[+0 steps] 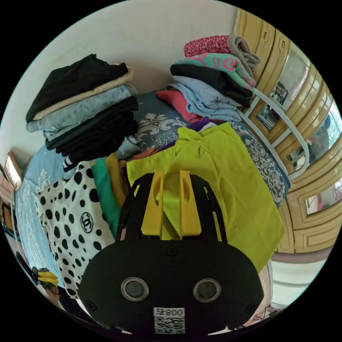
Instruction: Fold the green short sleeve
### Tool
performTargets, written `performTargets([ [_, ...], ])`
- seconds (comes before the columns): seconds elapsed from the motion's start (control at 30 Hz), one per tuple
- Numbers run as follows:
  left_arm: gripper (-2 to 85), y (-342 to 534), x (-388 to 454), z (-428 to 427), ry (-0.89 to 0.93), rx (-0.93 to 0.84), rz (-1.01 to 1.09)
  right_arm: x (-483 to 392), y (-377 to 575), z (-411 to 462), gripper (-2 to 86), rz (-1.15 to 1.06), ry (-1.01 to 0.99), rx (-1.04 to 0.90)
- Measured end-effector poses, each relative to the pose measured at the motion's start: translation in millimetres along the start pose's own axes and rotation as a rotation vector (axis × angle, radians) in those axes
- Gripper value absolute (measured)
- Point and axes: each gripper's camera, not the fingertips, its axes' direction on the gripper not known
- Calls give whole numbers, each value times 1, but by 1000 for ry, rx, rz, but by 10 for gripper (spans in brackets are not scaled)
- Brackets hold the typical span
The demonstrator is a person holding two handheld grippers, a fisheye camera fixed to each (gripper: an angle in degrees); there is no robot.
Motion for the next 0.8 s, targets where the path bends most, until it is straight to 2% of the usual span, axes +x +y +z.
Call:
performTargets([
  [0.23,28,-9,44,-10,10,-9,-24,6,-29,-40,21,26,6,-33],
  [0.33,26,-11,66,-20,10,0,-36,16,-36,-78,10,73,-65,9],
  [0.57,23,-20,130,-47,26,32,-54,40,-40,-219,3,151,-338,257],
  [0.8,19,-31,222,-81,52,81,-27,24,-51,-386,1,110,-501,472],
])
